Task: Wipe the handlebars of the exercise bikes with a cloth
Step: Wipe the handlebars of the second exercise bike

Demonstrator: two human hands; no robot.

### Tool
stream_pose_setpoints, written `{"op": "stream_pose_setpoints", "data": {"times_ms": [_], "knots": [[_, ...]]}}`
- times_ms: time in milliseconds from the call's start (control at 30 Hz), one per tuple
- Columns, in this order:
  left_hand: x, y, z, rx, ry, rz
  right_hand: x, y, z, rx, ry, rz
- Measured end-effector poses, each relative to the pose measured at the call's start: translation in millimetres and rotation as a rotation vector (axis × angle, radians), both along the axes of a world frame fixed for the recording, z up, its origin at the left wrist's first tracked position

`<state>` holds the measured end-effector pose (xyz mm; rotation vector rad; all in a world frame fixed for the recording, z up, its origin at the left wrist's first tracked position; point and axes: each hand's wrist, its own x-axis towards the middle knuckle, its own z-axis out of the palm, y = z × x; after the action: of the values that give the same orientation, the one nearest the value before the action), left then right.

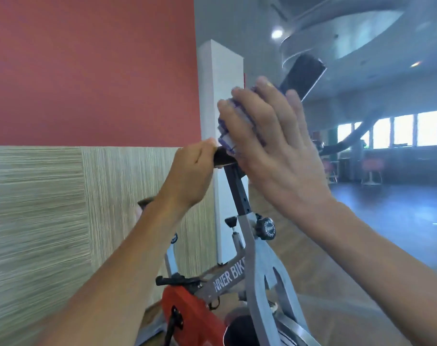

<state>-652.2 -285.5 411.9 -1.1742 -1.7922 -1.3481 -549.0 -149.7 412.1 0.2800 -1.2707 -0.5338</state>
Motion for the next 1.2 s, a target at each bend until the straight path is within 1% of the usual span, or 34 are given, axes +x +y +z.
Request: {"op": "stream_pose_setpoints", "data": {"times_ms": [33,100,233,300,333,367,467,533,633,700,800,867,967,1000,1100,1200], "knots": [[-1,1,-2,0.027,0.005,-0.011,-4,-4,-7,-0.074,-0.039,0.011],[-1,5,-7,0.077,0.009,-0.023,-11,-13,-9,-0.183,-0.028,0.105],[3,7,-9,0.134,0.083,0.005,-5,-34,18,-0.381,0.083,0.428],[3,7,-9,0.130,0.112,0.026,-4,-40,26,-0.447,0.171,0.516],[0,7,-9,0.134,0.120,0.024,-7,-43,23,-0.474,0.185,0.549],[-1,7,-9,0.143,0.121,0.011,-11,-45,17,-0.495,0.171,0.589],[-4,8,-10,0.160,0.104,0.005,-21,-50,-6,-0.541,0.049,0.759],[-2,8,-12,0.158,0.122,0.027,-16,-45,3,-0.539,0.080,0.776],[-1,9,-12,0.151,0.109,0.037,-1,-37,36,-0.532,0.164,0.767],[-2,9,-12,0.165,0.109,0.028,-2,-36,31,-0.533,0.137,0.764],[1,9,-13,0.168,0.113,0.022,-9,-33,1,-0.501,0.011,0.771],[1,10,-14,0.173,0.121,0.029,-1,-28,3,-0.462,-0.007,0.687],[0,10,-15,0.188,0.132,0.052,11,-19,27,-0.342,0.048,0.419],[0,11,-15,0.194,0.134,0.059,12,-16,31,-0.313,0.049,0.361],[2,10,-14,0.187,0.125,0.046,9,-7,14,-0.253,-0.019,0.213],[4,6,-12,0.155,0.118,0.020,9,3,-3,-0.044,-0.091,-0.101]]}}
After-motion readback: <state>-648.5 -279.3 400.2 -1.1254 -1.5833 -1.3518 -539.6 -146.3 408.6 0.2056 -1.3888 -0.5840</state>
